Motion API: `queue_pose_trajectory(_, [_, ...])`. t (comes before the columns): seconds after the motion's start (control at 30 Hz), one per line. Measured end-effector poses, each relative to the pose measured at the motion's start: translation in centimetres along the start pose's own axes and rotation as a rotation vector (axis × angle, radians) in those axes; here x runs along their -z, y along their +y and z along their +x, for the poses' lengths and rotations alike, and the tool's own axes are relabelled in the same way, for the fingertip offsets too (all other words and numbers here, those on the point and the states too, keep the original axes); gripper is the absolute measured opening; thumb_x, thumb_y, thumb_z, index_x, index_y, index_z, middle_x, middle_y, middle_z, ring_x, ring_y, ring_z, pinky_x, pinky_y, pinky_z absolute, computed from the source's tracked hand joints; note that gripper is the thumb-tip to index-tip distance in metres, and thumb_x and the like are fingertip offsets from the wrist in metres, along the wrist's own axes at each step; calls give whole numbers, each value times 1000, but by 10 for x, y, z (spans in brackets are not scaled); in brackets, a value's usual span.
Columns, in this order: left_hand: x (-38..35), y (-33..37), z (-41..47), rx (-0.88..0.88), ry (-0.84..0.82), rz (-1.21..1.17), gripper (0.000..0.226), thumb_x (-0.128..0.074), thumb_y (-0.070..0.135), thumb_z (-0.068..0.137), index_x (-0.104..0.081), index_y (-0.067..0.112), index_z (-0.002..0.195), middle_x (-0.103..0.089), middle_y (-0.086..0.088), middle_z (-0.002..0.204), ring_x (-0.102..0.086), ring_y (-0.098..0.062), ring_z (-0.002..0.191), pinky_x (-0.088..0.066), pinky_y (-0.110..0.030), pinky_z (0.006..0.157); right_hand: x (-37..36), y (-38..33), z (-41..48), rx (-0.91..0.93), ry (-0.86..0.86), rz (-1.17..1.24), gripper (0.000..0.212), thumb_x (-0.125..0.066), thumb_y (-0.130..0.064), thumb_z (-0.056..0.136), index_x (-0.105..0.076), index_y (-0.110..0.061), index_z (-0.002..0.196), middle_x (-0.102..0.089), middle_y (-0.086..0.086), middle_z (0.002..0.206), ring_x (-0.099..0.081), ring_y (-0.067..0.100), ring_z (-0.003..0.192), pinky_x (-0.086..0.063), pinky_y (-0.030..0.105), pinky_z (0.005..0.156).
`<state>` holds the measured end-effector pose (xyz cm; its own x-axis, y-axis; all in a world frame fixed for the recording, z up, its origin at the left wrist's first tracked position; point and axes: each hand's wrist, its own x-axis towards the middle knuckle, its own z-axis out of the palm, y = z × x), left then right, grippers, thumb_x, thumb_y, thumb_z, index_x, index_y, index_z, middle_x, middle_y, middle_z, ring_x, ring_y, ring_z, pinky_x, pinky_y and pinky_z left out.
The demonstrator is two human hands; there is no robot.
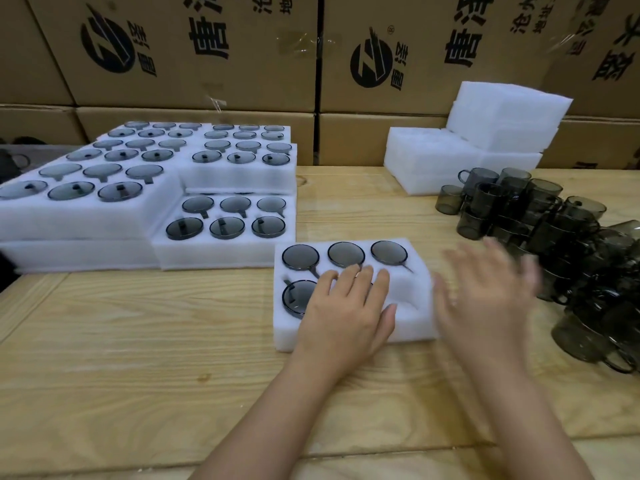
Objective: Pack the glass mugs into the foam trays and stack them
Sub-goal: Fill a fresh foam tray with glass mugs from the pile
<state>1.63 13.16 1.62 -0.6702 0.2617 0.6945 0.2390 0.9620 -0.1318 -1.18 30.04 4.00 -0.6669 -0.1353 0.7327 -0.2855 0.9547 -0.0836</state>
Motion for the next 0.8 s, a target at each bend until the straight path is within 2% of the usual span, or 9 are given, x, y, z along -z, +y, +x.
queue_pose_trajectory(0.03, [-1,1,0,7,-14,23,39,-43,36,91,-72,11,101,-71,-6,98,-66,-24,90,-52,-35,74,6,22,-6,-93,61,-86,38,-46,-27,86,-61,-6,114,-60,14,120,-48,36,119,-19,50,105])
queue_pose_trajectory(0.07, [-1,2,0,16,-24,29,36,-44,35,90,-72,12,94,-70,-5,93,-66,-24,86,-52,-34,71,11,42,-11,-198,51,-148,39,-45,-30,88,-56,-7,117,-56,15,121,-43,37,118,-24,55,104])
queue_pose_trajectory(0.13, [-1,2,2,37,-31,21,35,-44,34,89,-70,12,86,-69,-4,89,-65,-23,83,-51,-33,69,17,72,-18,-389,-55,-193,41,-51,-31,89,-48,-6,121,-46,21,124,-37,45,114,-33,63,95])
queue_pose_trajectory(0.2, [-1,2,2,51,-25,17,34,-45,34,88,-70,12,84,-69,-3,87,-66,-23,82,-51,-33,68,16,91,-23,-487,-189,-227,47,-64,-25,82,-49,-1,119,-41,28,123,-36,51,112,-36,68,87])
queue_pose_trajectory(0.27, [-1,2,2,54,-22,13,33,-45,33,88,-70,11,83,-69,-3,86,-66,-24,82,-51,-32,68,16,102,-25,-480,-267,-268,49,-67,-23,77,-51,2,117,-41,29,121,-35,53,112,-37,68,84])
queue_pose_trajectory(0.5, [-2,2,2,59,18,-9,33,-46,34,88,-70,12,83,-69,-3,87,-66,-23,82,-51,-33,67,8,114,-25,-462,-164,-241,42,-58,-26,82,-51,-6,119,-35,22,131,-35,51,119,-36,67,89])
queue_pose_trajectory(0.57, [-1,2,2,65,19,-18,33,-46,34,88,-70,12,83,-70,-2,87,-66,-23,82,-50,-32,67,7,117,-28,-468,-162,-212,42,-49,-31,87,-47,-10,124,-31,19,138,-32,49,124,-35,67,92])
queue_pose_trajectory(0.67, [-2,2,2,65,21,-15,34,-46,34,88,-71,13,83,-70,-2,88,-66,-23,82,-51,-32,68,10,124,-31,-481,-195,-272,45,-35,-37,92,-39,-13,130,-34,18,139,-33,46,126,-36,64,95])
queue_pose_trajectory(0.8, [-3,2,2,66,28,-13,33,-46,34,87,-71,13,83,-71,-2,88,-66,-22,81,-50,-31,68,7,140,-33,-595,-147,-166,50,-33,-27,93,-27,-11,139,-31,20,141,-33,47,126,-33,61,99])
